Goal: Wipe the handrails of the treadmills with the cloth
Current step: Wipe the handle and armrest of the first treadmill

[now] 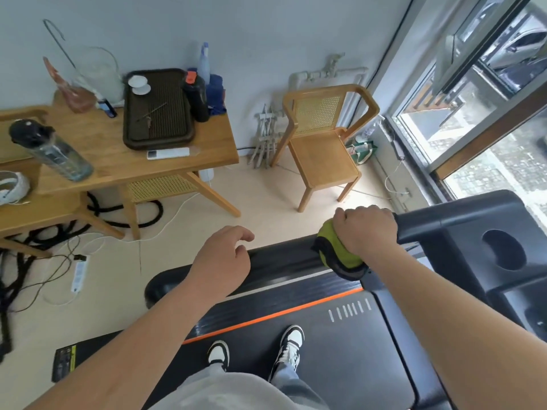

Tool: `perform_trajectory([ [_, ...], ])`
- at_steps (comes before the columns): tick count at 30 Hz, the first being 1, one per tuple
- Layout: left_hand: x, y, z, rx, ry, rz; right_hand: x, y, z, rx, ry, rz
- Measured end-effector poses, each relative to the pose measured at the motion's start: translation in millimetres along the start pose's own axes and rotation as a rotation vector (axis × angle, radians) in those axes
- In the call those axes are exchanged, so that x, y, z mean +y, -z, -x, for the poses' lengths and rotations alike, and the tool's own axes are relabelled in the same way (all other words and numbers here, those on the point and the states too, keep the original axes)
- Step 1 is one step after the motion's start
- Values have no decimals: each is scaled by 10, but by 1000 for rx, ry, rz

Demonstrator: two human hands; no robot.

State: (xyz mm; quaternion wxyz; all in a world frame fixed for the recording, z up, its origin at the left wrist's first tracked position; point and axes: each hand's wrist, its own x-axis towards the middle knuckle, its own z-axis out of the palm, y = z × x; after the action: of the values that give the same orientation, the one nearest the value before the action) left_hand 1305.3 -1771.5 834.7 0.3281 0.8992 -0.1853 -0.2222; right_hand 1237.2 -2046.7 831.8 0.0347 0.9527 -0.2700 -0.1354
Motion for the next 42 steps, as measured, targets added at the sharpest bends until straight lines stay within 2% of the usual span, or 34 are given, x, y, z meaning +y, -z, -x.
perform_trajectory([
  [4,-438,268,174,64,58,-60,-722,-93,237,74,75,3],
  [6,-648,391,254,81,106,-64,-1200,-81,458,93,112,-80],
  [10,-1034,630,369,154,260,84,-2188,-112,806,151,232,-197],
  [15,-1435,847,463,204,356,221,-3089,-115,1176,106,388,-153],
  [19,-1524,877,476,219,350,281,-2889,-215,1237,172,563,-137],
  [21,-1502,867,463,220,321,292,-2564,-242,1125,214,561,-131],
  [26,-1398,771,508,158,236,261,-1805,-311,936,369,280,-132],
  [29,-1402,702,590,141,208,265,-2033,-278,1031,391,105,-152],
  [31,-1434,702,640,150,203,264,-2355,-237,1145,349,32,-170],
  [34,-1489,739,688,167,208,266,-2808,-285,1388,299,147,-192],
  [37,-1489,765,722,175,209,267,-3000,-398,1554,319,297,-206],
  [40,-1418,759,688,197,158,239,-2741,-516,1514,322,428,-171],
  [42,-1336,732,641,211,103,194,-2447,-619,1489,377,445,-180],
])
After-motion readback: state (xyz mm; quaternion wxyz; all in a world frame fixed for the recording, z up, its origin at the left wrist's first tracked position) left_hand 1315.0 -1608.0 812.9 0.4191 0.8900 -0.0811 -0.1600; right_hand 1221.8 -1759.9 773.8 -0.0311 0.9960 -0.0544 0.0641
